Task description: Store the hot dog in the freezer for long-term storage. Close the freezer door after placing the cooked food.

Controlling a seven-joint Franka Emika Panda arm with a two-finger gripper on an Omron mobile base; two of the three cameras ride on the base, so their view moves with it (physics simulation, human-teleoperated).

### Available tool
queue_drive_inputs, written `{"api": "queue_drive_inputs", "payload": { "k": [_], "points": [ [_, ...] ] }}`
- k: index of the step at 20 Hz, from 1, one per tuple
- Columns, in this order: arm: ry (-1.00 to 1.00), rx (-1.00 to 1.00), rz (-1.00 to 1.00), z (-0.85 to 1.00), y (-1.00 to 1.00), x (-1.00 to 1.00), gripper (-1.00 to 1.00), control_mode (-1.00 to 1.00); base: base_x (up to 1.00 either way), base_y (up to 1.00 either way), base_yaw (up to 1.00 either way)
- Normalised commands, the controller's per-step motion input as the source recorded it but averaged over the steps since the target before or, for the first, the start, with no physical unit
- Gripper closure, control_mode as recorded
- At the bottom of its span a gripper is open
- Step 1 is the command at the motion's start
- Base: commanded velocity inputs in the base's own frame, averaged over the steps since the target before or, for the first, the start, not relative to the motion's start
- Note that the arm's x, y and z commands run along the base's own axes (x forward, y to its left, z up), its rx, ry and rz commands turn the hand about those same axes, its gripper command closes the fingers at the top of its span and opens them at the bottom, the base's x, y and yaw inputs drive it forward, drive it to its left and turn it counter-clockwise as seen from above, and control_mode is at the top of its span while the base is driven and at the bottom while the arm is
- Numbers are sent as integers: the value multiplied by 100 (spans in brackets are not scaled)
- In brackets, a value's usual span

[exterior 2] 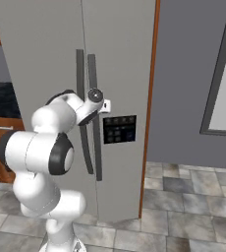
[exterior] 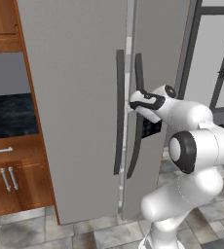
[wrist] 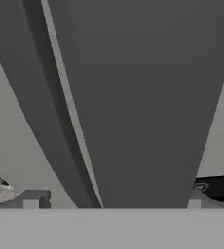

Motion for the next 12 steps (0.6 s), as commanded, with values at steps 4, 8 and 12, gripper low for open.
{"api": "queue_drive_inputs", "payload": {
  "k": [4,8,12],
  "points": [
    [-16,0,-11,18,6,49,-100,-100,0,0,0],
    [3,0,-18,15,0,79,-100,-100,0,0,0],
    [6,0,-16,53,6,32,-100,-100,0,0,0]
  ]
}}
